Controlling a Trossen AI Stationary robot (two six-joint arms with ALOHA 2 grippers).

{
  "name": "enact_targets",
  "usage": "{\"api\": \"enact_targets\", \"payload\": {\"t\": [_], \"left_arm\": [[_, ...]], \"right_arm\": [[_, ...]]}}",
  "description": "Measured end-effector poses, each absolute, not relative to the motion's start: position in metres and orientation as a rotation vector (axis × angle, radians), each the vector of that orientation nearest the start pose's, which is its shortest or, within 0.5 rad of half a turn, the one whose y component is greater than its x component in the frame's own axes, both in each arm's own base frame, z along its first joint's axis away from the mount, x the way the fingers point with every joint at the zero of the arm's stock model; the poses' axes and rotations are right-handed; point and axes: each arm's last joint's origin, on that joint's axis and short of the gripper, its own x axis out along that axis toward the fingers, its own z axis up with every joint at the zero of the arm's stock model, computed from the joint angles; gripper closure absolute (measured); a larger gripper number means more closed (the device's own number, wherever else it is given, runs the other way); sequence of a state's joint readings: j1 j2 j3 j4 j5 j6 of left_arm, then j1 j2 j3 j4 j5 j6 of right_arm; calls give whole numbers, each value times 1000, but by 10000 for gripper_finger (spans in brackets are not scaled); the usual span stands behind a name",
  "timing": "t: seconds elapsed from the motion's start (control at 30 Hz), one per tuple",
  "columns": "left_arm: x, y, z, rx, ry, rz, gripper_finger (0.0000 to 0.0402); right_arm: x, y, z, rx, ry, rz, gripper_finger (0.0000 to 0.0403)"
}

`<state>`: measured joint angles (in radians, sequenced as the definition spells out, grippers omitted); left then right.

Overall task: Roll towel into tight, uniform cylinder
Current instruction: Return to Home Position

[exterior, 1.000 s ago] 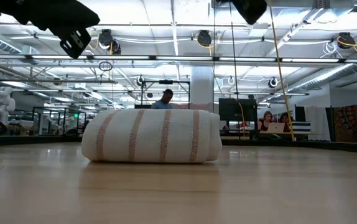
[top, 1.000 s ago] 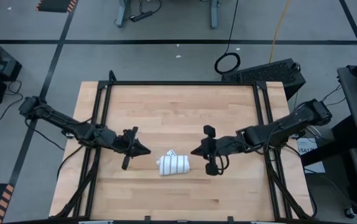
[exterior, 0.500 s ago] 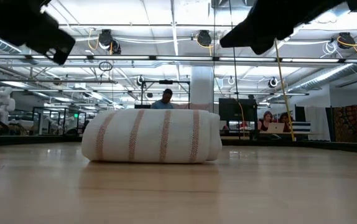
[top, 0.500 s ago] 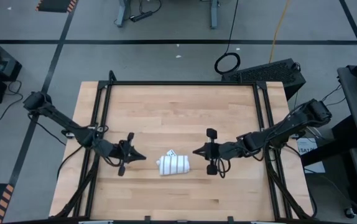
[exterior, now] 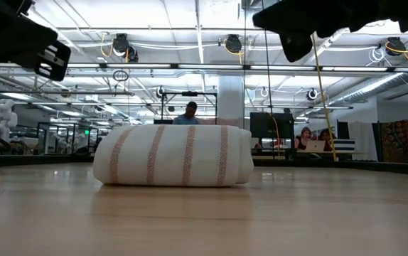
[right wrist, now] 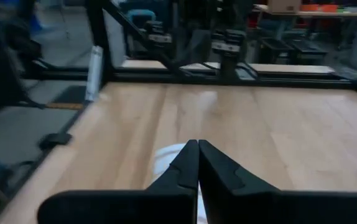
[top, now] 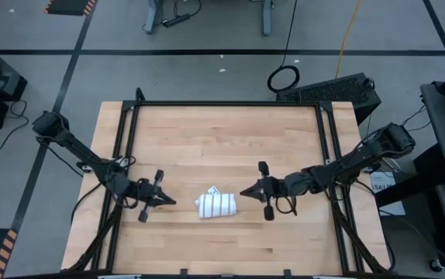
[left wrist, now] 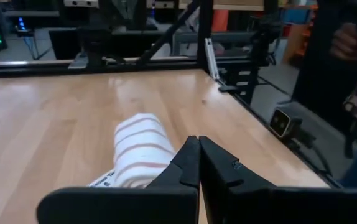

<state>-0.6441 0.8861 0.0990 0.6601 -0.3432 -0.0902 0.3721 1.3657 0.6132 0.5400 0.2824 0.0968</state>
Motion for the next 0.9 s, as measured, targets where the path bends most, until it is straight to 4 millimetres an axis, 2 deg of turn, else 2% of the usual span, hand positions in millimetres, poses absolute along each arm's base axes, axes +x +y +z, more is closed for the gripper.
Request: {"api": "enact_targets", "payload": {"t": [0.1, 0.5, 0.7, 0.9], "left_arm": [[136, -90, 165, -31, 128, -317, 400], [133, -90, 156, 94, 200, -328, 400], [125, -83, 154, 134, 19, -328, 401], [129, -75, 153, 137, 35, -256, 401]], "right_arm": [[257, 93, 216, 85, 203, 120, 403], [226, 86, 168, 109, 264, 132, 403], [202, 76, 149, 106, 241, 135, 403], [174, 64, 136, 113, 175, 143, 403]]}}
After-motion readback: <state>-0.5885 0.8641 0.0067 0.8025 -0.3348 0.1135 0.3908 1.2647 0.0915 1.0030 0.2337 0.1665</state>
